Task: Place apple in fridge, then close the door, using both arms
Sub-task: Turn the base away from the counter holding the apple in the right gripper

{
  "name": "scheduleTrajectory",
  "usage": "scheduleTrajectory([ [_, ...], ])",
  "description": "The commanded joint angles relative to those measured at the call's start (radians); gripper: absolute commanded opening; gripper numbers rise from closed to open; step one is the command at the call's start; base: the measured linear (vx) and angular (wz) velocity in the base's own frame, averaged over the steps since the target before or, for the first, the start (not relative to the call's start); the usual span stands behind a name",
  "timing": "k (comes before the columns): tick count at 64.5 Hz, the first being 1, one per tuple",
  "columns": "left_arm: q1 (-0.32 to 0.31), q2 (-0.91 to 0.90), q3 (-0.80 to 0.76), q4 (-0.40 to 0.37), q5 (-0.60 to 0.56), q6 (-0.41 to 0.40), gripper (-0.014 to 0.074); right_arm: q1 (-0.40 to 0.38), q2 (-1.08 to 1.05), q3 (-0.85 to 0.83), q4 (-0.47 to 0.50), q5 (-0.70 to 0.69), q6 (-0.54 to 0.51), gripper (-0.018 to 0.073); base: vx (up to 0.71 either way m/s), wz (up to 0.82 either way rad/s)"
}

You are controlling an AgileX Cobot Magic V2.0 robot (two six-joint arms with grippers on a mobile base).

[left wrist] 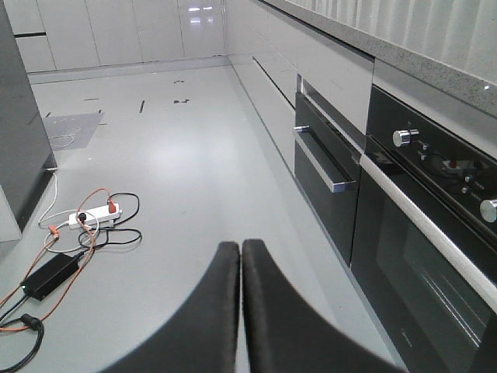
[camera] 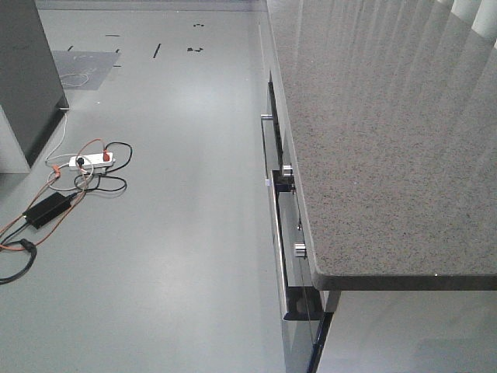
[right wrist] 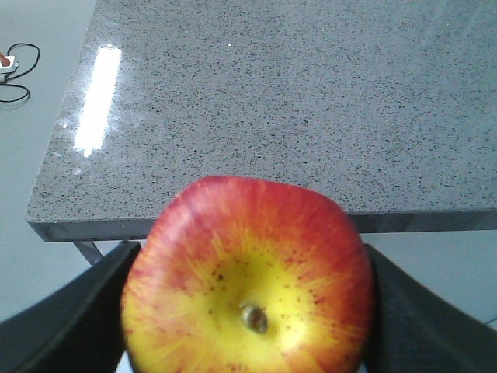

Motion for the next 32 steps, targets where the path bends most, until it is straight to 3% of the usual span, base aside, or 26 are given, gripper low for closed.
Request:
scheduleTrajectory([
  [1, -0.005, -0.014, 0.019, -0.006, -0.071, -0.007, -0.0005, -0.004, 0.003, -0.028, -0.007, -0.073, -0.008, 0.0100, 0.00, 0.00],
  [32, -0.005, -0.014, 0.019, -0.006, -0.071, -0.007, -0.0005, -0.004, 0.003, -0.028, -0.008, -0.073, -0.008, 0.0100, 0.00, 0.00],
])
